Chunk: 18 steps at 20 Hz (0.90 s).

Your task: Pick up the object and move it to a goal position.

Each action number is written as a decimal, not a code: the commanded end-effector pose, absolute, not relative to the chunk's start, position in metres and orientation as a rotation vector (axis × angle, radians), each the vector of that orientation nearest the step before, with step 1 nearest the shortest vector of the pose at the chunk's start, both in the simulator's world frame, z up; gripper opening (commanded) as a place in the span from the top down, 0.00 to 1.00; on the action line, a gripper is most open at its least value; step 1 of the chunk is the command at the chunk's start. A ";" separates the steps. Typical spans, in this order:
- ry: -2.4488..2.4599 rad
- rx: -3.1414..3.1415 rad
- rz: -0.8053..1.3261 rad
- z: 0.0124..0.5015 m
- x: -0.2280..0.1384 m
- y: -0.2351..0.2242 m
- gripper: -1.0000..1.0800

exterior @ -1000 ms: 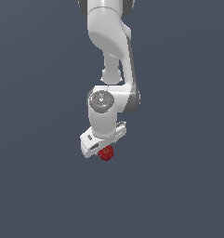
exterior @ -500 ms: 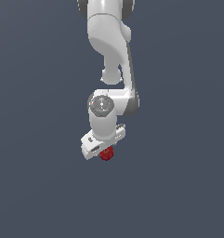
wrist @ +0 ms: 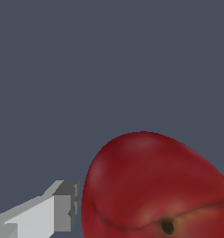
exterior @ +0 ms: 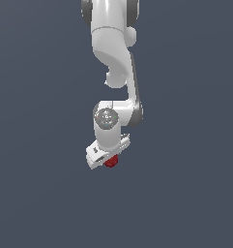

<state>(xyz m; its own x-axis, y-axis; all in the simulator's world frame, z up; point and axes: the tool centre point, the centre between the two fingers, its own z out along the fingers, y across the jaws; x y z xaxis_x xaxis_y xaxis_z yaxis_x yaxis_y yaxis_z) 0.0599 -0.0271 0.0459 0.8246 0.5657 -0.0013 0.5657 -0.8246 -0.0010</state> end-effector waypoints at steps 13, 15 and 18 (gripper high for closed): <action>-0.930 -3.001 0.001 0.046 0.060 -0.026 1.00; -0.930 -3.001 0.001 0.048 0.059 -0.022 1.00; -0.930 -3.001 0.001 0.052 0.055 -0.012 1.00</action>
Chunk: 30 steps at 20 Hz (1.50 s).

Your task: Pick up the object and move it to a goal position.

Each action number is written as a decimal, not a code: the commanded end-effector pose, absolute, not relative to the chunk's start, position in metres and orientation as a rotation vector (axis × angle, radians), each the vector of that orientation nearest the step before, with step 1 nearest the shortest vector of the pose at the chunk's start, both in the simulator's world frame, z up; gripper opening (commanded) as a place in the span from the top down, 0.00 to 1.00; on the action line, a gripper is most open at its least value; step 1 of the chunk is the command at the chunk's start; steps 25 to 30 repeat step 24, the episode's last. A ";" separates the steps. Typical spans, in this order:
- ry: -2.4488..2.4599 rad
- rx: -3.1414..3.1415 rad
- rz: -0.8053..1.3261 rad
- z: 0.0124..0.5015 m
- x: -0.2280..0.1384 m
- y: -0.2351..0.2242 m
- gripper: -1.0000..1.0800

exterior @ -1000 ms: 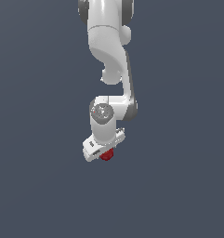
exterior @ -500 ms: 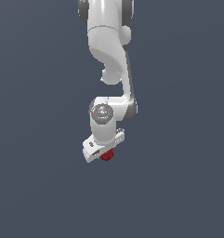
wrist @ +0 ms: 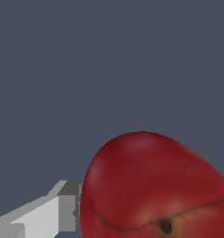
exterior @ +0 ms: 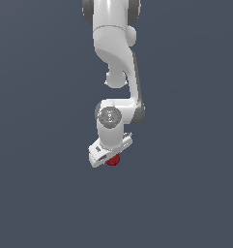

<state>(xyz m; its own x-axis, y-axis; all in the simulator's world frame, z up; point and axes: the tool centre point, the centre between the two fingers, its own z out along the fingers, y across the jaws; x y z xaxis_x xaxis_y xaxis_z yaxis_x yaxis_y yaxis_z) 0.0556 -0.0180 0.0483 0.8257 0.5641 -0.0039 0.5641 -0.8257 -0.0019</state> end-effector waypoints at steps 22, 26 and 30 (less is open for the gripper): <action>-0.931 -3.001 0.001 0.115 0.005 0.148 1.00; -0.931 -3.001 0.001 0.116 0.004 0.150 1.00; -0.931 -3.001 0.001 0.116 0.004 0.150 1.00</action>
